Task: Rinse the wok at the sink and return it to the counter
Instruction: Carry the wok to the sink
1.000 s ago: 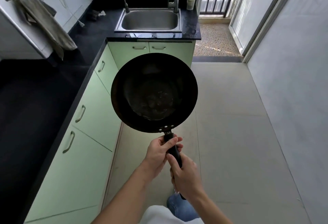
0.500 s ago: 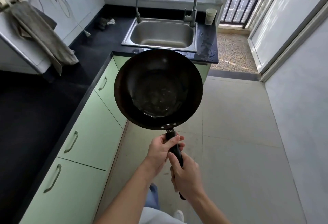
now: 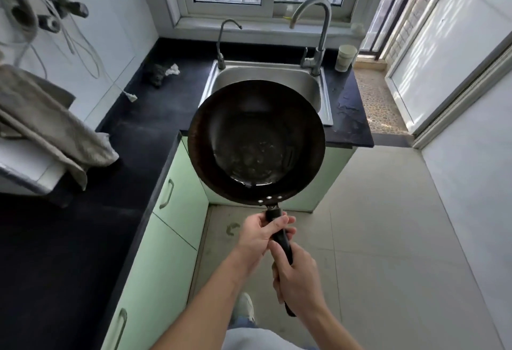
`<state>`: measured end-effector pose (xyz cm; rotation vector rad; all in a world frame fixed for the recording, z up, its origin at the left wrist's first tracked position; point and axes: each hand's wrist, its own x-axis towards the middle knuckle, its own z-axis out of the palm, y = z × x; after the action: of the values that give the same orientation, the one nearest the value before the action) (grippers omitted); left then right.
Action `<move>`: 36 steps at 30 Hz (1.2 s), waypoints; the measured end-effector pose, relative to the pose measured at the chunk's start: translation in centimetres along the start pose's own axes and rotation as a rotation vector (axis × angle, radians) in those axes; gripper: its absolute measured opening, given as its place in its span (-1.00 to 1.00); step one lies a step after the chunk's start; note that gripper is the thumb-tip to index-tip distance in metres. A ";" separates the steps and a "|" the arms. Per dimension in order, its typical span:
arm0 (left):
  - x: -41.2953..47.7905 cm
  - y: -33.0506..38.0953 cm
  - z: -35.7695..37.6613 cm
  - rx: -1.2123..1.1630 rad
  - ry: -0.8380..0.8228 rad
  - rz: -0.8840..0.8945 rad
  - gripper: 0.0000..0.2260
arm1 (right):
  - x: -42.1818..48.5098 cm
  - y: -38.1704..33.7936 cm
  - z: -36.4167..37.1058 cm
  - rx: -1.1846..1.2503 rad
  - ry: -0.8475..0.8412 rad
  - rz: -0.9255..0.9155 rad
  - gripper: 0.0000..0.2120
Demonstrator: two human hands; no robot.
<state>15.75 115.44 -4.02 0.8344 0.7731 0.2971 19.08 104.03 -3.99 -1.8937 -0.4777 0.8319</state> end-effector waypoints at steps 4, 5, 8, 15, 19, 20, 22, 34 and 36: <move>3.3 3.5 -1.9 0.022 -0.019 -0.021 -0.73 | 3.5 -2.3 2.3 0.031 0.001 0.026 -0.67; 4.1 4.0 -2.3 0.026 -0.021 -0.027 -0.72 | 4.2 -2.8 2.7 0.039 0.000 0.032 -0.67; 6.3 5.4 -2.9 0.046 -0.021 -0.041 -0.72 | 6.4 -4.3 3.4 0.014 0.028 0.061 -0.68; 11.8 8.3 -3.2 0.068 -0.021 -0.061 -0.74 | 12.4 -5.8 3.9 0.000 0.038 0.061 -0.72; 16.0 10.2 -2.1 0.072 -0.025 -0.063 -0.75 | 17.1 -6.7 3.0 0.030 0.026 0.056 -0.71; 17.2 10.8 -1.7 0.066 -0.022 -0.062 -0.75 | 18.4 -6.9 2.7 0.033 0.024 0.054 -0.68; 19.6 11.9 -0.7 0.054 -0.005 -0.056 -0.74 | 21.2 -7.6 1.9 0.024 0.026 0.055 -0.63; 32.4 15.7 4.5 -0.043 0.079 -0.137 -0.85 | 35.3 -8.9 -3.1 0.025 -0.043 0.124 -0.69; 33.5 15.9 4.4 -0.019 0.103 -0.158 -0.81 | 36.3 -8.9 -3.0 0.036 -0.054 0.135 -0.69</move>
<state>43.03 140.74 -6.71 0.7397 0.9260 0.2071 46.46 129.34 -7.57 -1.8898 -0.3679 0.9758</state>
